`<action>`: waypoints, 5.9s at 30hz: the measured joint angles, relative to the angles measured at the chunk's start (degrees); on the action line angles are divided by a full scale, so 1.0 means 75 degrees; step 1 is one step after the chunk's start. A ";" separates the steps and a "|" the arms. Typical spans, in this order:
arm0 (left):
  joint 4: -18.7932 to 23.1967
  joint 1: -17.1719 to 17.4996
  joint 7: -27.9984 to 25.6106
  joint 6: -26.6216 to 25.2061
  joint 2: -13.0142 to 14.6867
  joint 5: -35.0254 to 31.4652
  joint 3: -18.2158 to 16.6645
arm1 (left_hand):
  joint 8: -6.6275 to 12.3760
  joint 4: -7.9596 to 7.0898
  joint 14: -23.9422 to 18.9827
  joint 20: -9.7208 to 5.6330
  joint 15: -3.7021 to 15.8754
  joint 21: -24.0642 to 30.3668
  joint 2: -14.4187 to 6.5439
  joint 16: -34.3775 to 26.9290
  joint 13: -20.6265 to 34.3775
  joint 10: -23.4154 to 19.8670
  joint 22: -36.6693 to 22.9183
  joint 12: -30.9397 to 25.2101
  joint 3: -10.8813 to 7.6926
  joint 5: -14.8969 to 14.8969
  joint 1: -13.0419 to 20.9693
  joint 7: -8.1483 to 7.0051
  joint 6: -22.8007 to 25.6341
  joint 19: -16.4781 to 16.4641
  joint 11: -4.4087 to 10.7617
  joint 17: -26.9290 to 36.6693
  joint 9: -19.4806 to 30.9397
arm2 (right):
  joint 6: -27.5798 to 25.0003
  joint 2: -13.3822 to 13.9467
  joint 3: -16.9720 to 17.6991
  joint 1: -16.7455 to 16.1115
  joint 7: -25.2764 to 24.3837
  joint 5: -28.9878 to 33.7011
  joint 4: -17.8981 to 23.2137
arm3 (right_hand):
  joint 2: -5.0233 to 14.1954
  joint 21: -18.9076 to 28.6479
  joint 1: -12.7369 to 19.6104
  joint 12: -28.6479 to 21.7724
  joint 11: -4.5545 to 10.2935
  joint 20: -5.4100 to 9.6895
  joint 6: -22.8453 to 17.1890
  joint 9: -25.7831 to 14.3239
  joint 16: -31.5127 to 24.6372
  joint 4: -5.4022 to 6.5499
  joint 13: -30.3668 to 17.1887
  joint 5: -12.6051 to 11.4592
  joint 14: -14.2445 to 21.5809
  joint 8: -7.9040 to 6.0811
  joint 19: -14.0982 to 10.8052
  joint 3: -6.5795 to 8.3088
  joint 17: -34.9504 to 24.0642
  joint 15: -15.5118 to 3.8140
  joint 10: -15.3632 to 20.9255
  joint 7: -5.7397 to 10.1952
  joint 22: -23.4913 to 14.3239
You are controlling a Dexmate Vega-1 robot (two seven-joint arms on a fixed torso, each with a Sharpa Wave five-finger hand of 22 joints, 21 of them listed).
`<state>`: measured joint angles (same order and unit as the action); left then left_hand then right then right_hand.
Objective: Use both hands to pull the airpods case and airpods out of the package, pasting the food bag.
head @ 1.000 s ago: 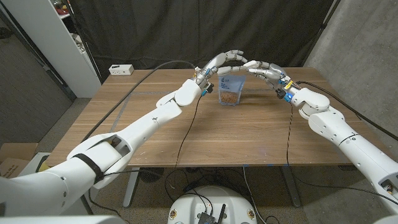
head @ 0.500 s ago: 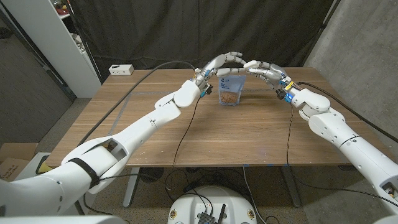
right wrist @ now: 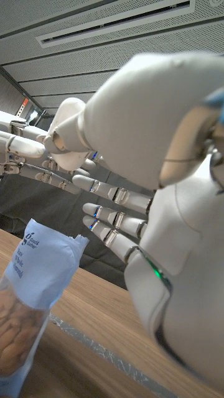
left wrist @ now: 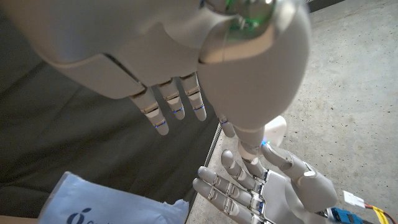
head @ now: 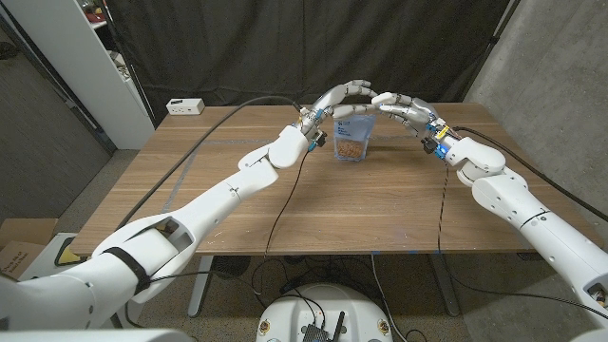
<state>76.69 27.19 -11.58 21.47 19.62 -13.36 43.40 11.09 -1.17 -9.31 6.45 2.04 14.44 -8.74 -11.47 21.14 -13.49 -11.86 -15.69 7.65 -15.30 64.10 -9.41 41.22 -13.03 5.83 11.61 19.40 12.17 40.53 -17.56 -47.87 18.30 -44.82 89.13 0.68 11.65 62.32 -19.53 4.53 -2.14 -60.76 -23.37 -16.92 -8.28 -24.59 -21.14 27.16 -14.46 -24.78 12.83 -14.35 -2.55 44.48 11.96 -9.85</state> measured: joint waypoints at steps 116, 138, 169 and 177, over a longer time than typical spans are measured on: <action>0.1616 0.0377 0.0338 -0.1689 0.0564 -0.0355 -0.0010 | 0.1065 -0.0610 -0.0477 -0.0186 0.0041 0.0365 0.0401 -0.0136 0.0015 -0.0820 -0.0087 -0.0053 -0.0367 0.0037 -0.0229 0.0812 0.1857 -0.0086 0.0162 0.0088 -0.0082 | -0.0365 0.0717 -0.0265 0.0572 0.1310 0.0190 -0.0226 | 0.1087 -0.0024 0.0283 0.0764 0.0039 0.0355 0.1707 0.0497 0.0185 0.0031 -0.0001 0.1447 -0.1543 -0.0178 0.0821 -0.0100 -0.0306 0.0029 -0.2462 -0.1050 -0.0019; 0.1706 0.0377 0.0253 -0.1599 0.0617 -0.0414 -0.0085 | 0.0676 -0.0705 -0.0395 -0.0205 0.0042 0.0363 0.0444 -0.0110 0.0036 -0.0697 -0.0051 0.0002 -0.0031 -0.0021 -0.0654 0.0776 0.1492 -0.0066 0.0039 0.0049 0.0626 | -0.0729 0.0484 -0.0186 0.0641 0.1706 -0.0368 -0.0650 | 0.1158 0.0002 0.0295 0.0734 0.0037 0.0413 0.1671 0.0502 0.0066 0.0085 -0.0036 0.1430 -0.1543 -0.0269 0.0813 -0.0109 -0.0343 0.0030 -0.2464 -0.1005 -0.0018; 0.1529 0.0253 0.0209 -0.1668 0.0493 -0.0394 -0.0002 | 0.1268 -0.0563 -0.0453 -0.0067 0.0041 0.0395 -0.0357 -0.0142 0.0072 -0.0817 -0.0073 0.0001 -0.0717 -0.0194 0.0091 0.0842 0.2108 -0.0067 0.0160 0.0142 0.1039 | -0.0797 0.0335 -0.0102 0.0572 0.1729 -0.0602 -0.0713 | 0.1144 0.0001 0.0281 0.0734 0.0077 0.0464 0.1753 0.0503 -0.0032 0.0158 -0.0106 0.1427 -0.1544 -0.0298 0.0821 -0.0185 -0.0413 0.0030 -0.2424 -0.0949 -0.0059; 0.1529 0.0294 0.0271 -0.1556 0.0500 -0.0200 -0.0037 | 0.1147 -0.1141 -0.0453 -0.0067 0.0041 0.0485 -0.0677 -0.0142 0.0107 -0.0749 -0.0138 0.0001 -0.1287 -0.0221 -0.0311 0.0739 0.2073 -0.0067 0.0038 0.0238 0.1115 | -0.0800 0.0330 -0.0099 0.0548 0.1688 -0.0597 -0.0697 | 0.1135 0.0032 0.0274 0.0668 0.0084 0.0382 0.1558 0.0511 -0.0091 0.0157 -0.0105 0.1401 -0.1488 -0.0296 0.0737 -0.0184 -0.0412 0.0041 -0.2344 -0.0819 -0.0059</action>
<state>88.15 29.40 -9.54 9.80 23.37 -14.86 43.13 19.69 -9.73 -12.70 5.95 2.35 18.08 -13.81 -12.53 21.95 -19.11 -12.89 -15.68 -2.00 -16.95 61.77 -3.87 56.77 -13.54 6.12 13.39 27.76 6.17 43.01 -18.30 -43.76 30.96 -49.30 83.90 9.19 11.89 64.38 -14.52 5.16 0.73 -49.07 -19.53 -17.60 -7.10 -25.38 -10.64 16.00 -16.68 -19.26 11.45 -17.44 -2.24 26.89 5.82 -10.29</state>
